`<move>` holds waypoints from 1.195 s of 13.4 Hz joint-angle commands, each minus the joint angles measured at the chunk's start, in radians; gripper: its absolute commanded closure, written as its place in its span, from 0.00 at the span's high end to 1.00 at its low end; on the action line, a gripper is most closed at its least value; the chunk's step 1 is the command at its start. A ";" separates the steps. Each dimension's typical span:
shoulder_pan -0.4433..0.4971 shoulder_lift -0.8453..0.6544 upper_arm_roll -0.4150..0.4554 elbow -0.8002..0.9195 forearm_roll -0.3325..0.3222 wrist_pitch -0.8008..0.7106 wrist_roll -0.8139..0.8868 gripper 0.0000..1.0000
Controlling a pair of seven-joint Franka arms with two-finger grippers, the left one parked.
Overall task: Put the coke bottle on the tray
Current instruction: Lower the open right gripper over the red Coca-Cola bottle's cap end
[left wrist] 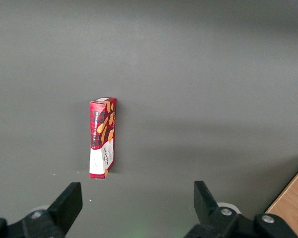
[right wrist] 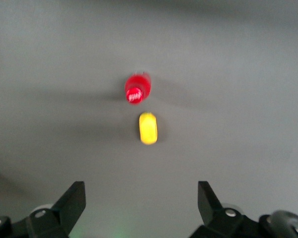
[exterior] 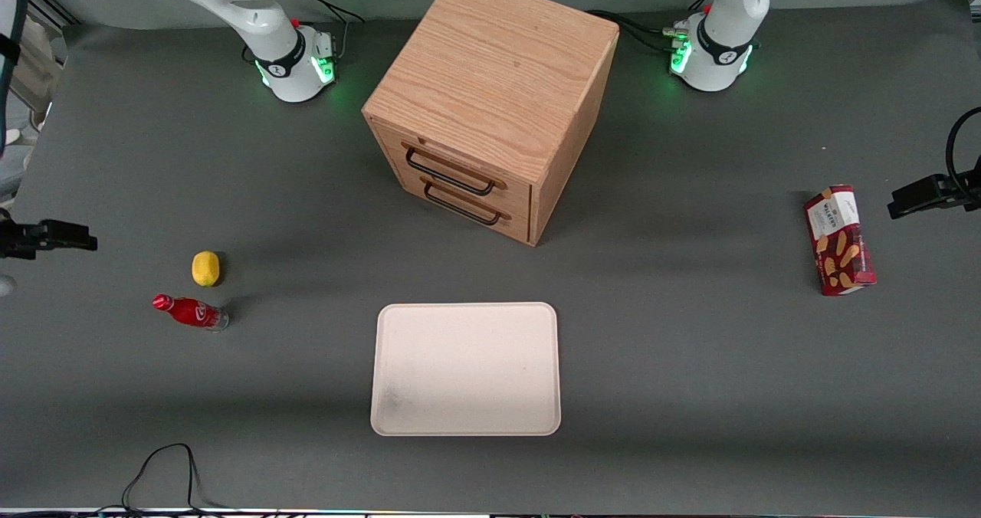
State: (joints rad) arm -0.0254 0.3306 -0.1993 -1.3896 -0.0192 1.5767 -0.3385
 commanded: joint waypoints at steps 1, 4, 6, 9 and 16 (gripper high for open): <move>0.005 0.036 -0.002 0.011 0.016 0.055 -0.010 1.00; 0.010 0.025 -0.002 -0.067 0.045 0.127 -0.010 1.00; 0.010 0.007 -0.002 -0.141 0.058 0.204 -0.010 1.00; 0.013 -0.034 -0.002 -0.285 0.058 0.333 -0.019 1.00; 0.024 -0.052 0.006 -0.512 0.061 0.649 -0.016 0.99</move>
State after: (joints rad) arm -0.0106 0.3109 -0.1952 -1.8377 0.0215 2.1633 -0.3385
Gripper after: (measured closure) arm 0.004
